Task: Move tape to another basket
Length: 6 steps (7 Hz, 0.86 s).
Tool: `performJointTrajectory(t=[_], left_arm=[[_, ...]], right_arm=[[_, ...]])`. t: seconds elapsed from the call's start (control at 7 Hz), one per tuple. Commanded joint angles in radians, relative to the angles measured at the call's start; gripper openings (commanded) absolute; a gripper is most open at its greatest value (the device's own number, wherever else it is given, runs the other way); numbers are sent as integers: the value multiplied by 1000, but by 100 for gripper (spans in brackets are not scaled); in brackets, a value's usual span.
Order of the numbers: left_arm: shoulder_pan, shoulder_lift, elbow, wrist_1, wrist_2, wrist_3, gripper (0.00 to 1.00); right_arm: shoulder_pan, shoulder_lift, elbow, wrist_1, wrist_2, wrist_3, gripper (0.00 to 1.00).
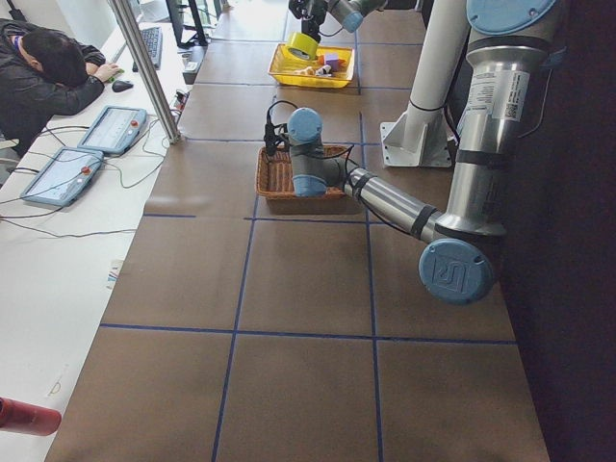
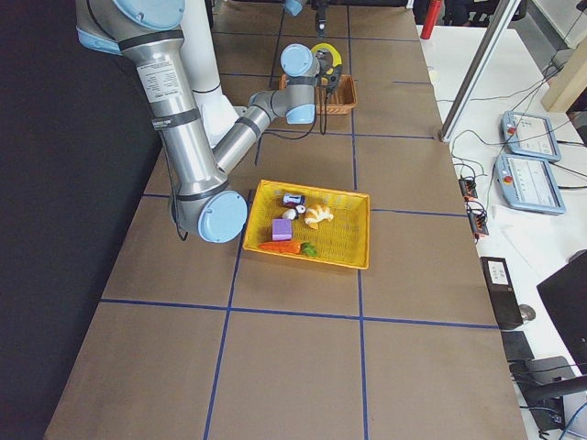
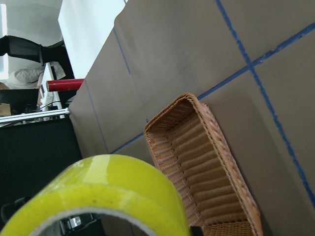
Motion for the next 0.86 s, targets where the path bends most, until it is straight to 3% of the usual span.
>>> performJointTrajectory(t=[0.0,0.29,0.57,0.71], left_arm=[[85,-33,-1,-318,131,-393,97],[201,-79,0,-513,304,-653,97],[336,-117,-4,-636,528,-761,97],[346,-140,5,-656,558,-815,97]], right_arm=[[-66,0,-2,153,-24,67,0],[-176,0,-5,253,-33,81,0],[-259,0,-5,310,-108,83,0],[-302,-2,-9,341,-145,83,0]])
